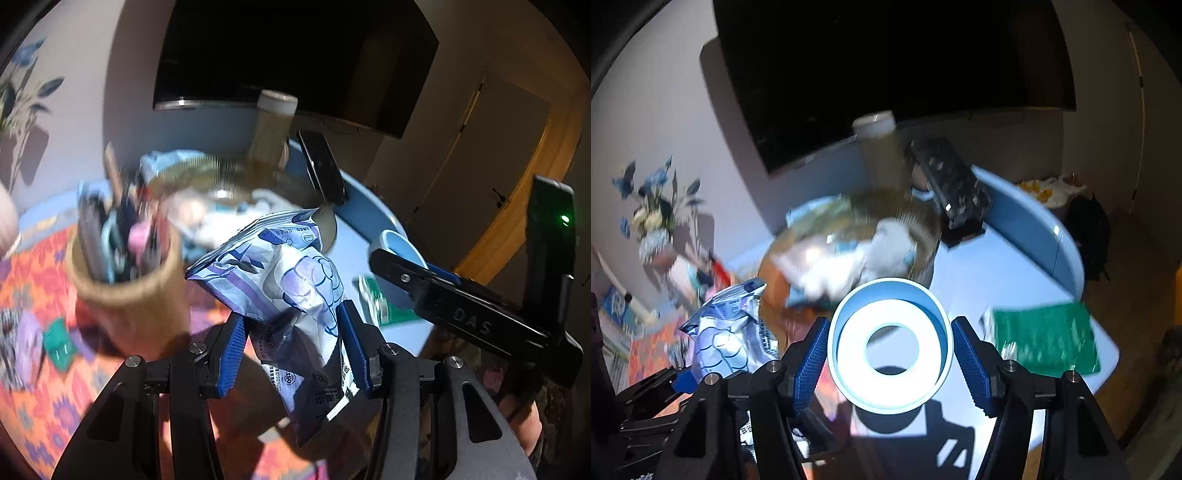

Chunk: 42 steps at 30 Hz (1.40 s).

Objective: Organize soft objects
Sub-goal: 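Carry the snack bag and blue ring with both tools over the bowl, then open both tools to drop the snack bag and ring into the bowl, then move both open tools back over the desk items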

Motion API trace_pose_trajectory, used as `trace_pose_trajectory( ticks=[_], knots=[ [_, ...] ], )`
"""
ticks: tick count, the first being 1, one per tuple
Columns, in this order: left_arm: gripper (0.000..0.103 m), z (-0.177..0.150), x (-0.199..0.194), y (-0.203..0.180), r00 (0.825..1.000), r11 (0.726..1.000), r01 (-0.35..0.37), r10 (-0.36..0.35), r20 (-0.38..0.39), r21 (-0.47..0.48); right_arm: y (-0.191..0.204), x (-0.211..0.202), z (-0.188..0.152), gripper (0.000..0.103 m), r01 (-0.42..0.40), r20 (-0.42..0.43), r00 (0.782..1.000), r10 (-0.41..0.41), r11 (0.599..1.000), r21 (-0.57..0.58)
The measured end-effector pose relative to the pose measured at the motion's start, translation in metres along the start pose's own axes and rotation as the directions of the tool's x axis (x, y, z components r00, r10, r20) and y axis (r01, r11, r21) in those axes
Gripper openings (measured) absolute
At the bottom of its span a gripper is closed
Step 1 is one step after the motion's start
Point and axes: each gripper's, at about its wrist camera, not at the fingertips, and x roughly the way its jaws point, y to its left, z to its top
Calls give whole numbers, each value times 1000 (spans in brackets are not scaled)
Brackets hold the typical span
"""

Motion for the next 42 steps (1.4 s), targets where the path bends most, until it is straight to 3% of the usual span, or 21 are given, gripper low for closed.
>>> trace_pose_trajectory(
  ticks=[7,13,14,16,17,20,25,29,31,33,38,42],
  knots=[
    [46,73,10,10,996,997,-66,67,55,-25,1,14,53,65,-19,62,998,17,999,30],
    [49,119,35,37,992,991,-106,111,61,-84,6,58,86,66,-42,44,998,38,996,73],
    [53,124,40,41,992,990,-106,112,56,-97,6,67,91,67,-53,39,998,50,995,88],
    [74,132,45,53,993,986,-92,101,58,-141,3,88,100,67,-103,26,995,101,987,121],
    [75,134,43,57,992,985,-84,97,81,-150,1,96,103,67,-121,13,993,121,983,137],
    [75,133,33,56,990,990,-77,90,109,-122,-4,111,106,67,-135,-23,990,141,975,179],
    [76,121,6,51,981,994,-80,92,168,-79,0,101,89,70,-135,-42,989,141,983,128],
    [77,110,-16,52,978,992,-96,108,177,-78,9,91,89,93,-151,16,989,150,985,85],
    [77,102,-32,55,975,990,-114,127,184,-79,17,88,91,93,-97,17,995,97,994,44],
    [77,92,-49,59,970,988,-130,143,196,-78,22,81,88,93,-121,-1,993,121,992,32],
    [81,56,-104,89,949,973,-189,215,231,-129,37,54,57,94,-183,0,983,183,983,2],
    [81,26,-152,129,914,938,-272,322,247,-216,57,46,19,94,-228,-41,973,227,973,-40]
  ],
)
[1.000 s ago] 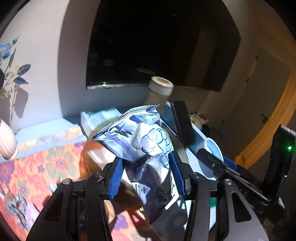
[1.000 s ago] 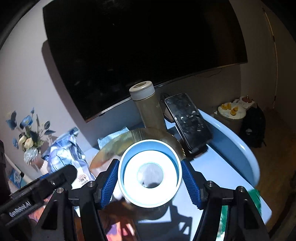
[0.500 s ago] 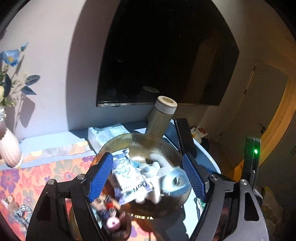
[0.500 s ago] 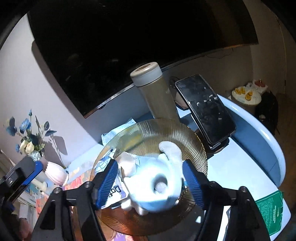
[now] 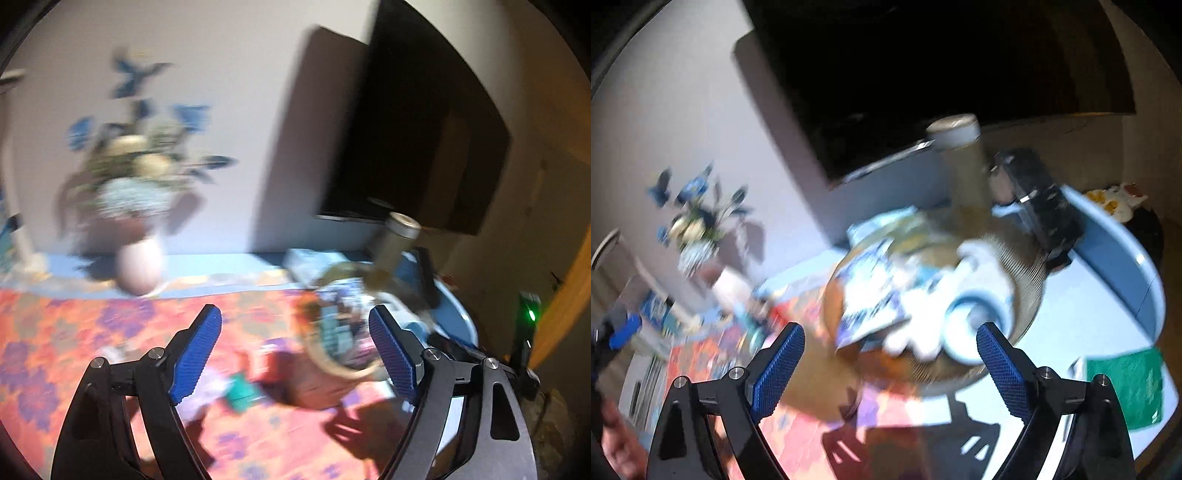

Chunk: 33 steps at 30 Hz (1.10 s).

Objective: Organize soft objects
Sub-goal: 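Move both open tools back over the desk items, then grasp the teal pouch with the right tool while the left tool grasps the plaid bow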

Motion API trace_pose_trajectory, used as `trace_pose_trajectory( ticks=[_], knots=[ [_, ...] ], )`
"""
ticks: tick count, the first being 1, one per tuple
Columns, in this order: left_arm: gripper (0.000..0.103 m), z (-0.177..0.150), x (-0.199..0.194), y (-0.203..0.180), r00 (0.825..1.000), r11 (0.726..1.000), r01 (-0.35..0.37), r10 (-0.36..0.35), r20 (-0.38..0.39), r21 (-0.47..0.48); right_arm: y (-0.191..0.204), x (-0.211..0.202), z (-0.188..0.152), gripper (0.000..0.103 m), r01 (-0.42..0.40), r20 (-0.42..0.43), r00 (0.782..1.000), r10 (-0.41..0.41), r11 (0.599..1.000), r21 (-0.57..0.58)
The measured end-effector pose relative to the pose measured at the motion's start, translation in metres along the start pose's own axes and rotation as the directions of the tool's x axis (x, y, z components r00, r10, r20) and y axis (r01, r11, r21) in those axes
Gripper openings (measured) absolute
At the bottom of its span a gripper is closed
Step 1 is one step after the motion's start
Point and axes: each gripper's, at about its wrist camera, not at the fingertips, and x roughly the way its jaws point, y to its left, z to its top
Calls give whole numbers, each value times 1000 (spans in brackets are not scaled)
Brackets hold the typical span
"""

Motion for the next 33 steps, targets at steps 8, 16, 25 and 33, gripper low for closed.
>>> trace_pose_trajectory(
  ticks=[8,16,25,33],
  knots=[
    [81,-23,-45,98,992,983,-123,124,3,-137,76,11,-65,93,-59,-63,997,50,985,-163],
    [81,-59,-20,135,987,984,-127,113,-110,-129,169,32,-114,93,-57,-98,995,15,898,-436],
    [79,-103,68,143,950,983,-149,113,-291,-103,193,100,-134,73,-68,-211,977,-16,920,-385],
    [60,-110,102,147,936,983,-174,144,-322,-65,193,138,-131,73,-11,-220,974,-59,952,-306]
  ],
)
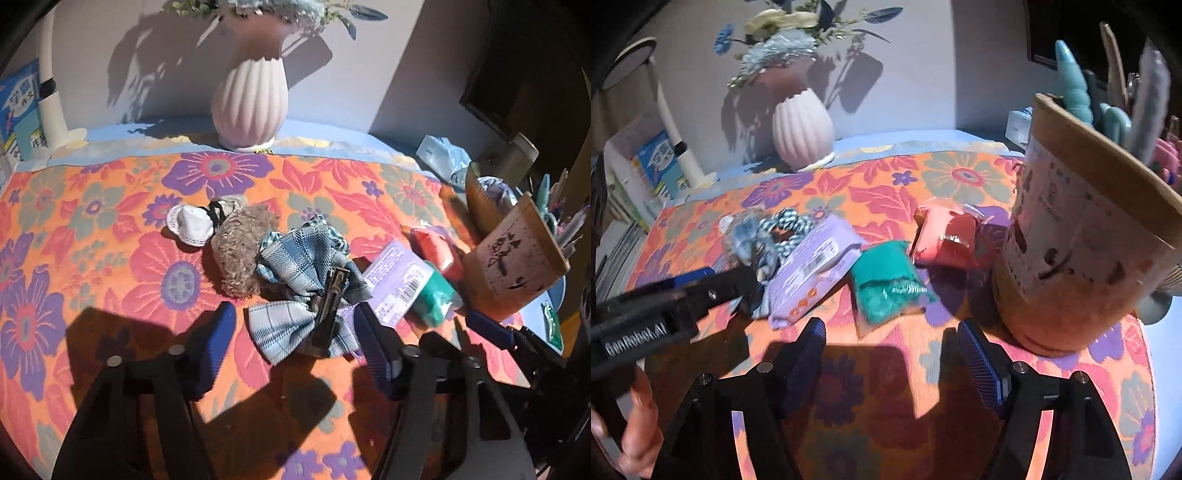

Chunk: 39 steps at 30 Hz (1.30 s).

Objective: Organize soft objects
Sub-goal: 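Grasp the teal pouch with the right tool while the left tool grasps the plaid bow, then lift the teal pouch and plaid bow with both tools and carry them over the bowl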

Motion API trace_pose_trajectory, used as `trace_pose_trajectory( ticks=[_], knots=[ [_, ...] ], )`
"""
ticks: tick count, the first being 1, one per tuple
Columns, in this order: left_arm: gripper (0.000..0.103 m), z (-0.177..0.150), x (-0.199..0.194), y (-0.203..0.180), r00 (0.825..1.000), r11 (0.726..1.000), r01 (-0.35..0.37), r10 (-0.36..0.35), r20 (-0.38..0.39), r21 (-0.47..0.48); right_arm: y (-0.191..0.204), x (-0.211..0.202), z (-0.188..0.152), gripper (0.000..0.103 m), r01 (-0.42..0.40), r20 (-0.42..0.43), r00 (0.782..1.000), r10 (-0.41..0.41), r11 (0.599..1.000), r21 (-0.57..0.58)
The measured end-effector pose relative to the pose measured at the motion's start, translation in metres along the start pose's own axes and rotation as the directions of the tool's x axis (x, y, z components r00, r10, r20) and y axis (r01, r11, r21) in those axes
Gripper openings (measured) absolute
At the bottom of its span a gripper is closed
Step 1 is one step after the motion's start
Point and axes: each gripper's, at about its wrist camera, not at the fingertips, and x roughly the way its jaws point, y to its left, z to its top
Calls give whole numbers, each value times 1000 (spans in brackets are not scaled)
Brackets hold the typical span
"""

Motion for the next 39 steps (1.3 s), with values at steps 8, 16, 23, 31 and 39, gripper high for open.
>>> trace_pose_trajectory(
  ticks=[8,16,23,31,39],
  knots=[
    [49,7,13,2,1000,1000,29,-29,-3,0,-3,20,14,73,23,-35,999,-22,999,35],
    [32,7,17,5,996,996,85,-85,-6,-13,4,27,20,54,11,-28,1000,-11,1000,3],
    [25,-1,2,6,994,994,108,-108,1,-6,5,18,11,38,-63,-16,998,63,998,3],
    [25,-23,-27,35,995,996,92,-93,-43,-18,13,-10,-19,38,-149,-48,988,147,988,-43],
    [60,-39,-35,50,992,994,109,-109,-65,-12,8,-31,-35,85,-152,-69,987,147,985,-83]
  ],
)
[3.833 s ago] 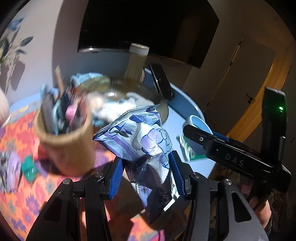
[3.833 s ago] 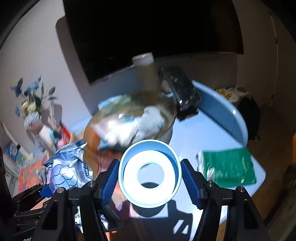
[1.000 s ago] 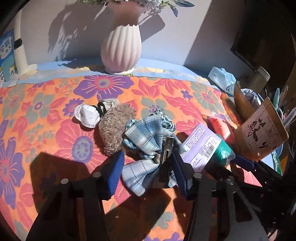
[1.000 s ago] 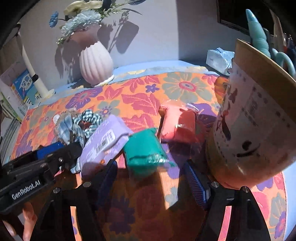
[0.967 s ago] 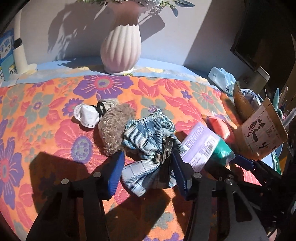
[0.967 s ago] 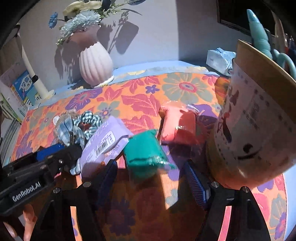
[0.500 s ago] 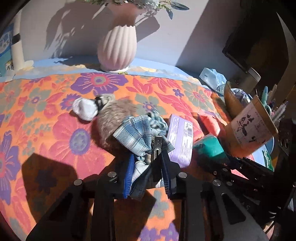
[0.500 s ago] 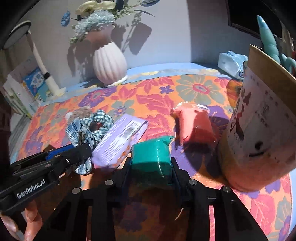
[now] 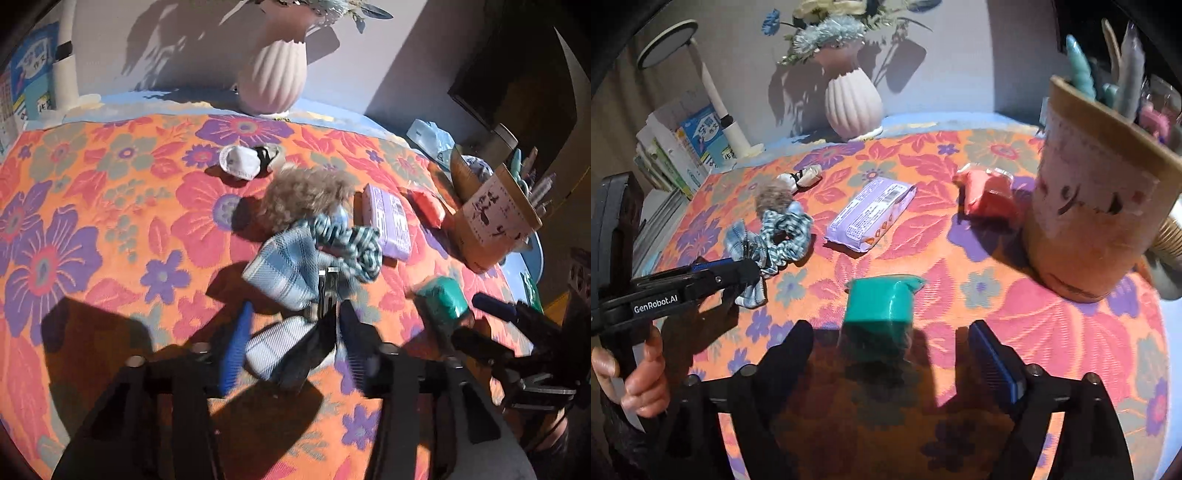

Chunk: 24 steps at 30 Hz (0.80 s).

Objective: Organize soft objects
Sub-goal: 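Lift the teal pouch and plaid bow with both tools and carry them over the bowl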

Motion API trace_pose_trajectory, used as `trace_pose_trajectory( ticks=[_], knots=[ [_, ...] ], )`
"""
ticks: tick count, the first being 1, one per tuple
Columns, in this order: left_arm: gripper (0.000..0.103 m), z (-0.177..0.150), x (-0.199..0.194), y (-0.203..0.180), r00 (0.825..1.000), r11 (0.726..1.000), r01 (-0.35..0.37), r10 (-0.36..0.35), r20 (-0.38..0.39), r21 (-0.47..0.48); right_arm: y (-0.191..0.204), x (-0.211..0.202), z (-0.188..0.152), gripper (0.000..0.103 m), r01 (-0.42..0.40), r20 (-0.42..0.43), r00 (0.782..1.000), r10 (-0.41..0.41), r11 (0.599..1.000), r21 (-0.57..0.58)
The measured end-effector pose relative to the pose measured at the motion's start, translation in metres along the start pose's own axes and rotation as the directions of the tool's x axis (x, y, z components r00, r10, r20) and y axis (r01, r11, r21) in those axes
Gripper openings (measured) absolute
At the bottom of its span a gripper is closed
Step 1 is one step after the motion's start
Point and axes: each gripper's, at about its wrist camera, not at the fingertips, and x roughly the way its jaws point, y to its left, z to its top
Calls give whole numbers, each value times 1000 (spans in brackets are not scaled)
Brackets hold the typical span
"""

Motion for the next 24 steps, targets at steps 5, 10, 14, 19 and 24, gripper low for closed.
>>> trace_pose_trajectory(
  ticks=[5,10,14,19,24],
  knots=[
    [81,-4,2,-4,1000,1000,3,-3,14,19,0,15,2,86,-5,-51,999,4,1000,-19],
    [72,7,16,-17,997,996,-77,77,4,45,18,27,11,85,38,-46,998,-41,998,-57],
    [46,-1,16,-30,984,973,-175,176,10,153,31,32,11,52,100,-27,994,-104,988,-117],
    [29,-14,-11,-6,999,996,-34,31,32,86,25,24,8,39,40,-14,999,-42,995,-92],
    [28,-21,-28,-3,998,998,-7,3,68,59,20,10,6,39,4,14,1000,-4,999,-52]
  ],
)
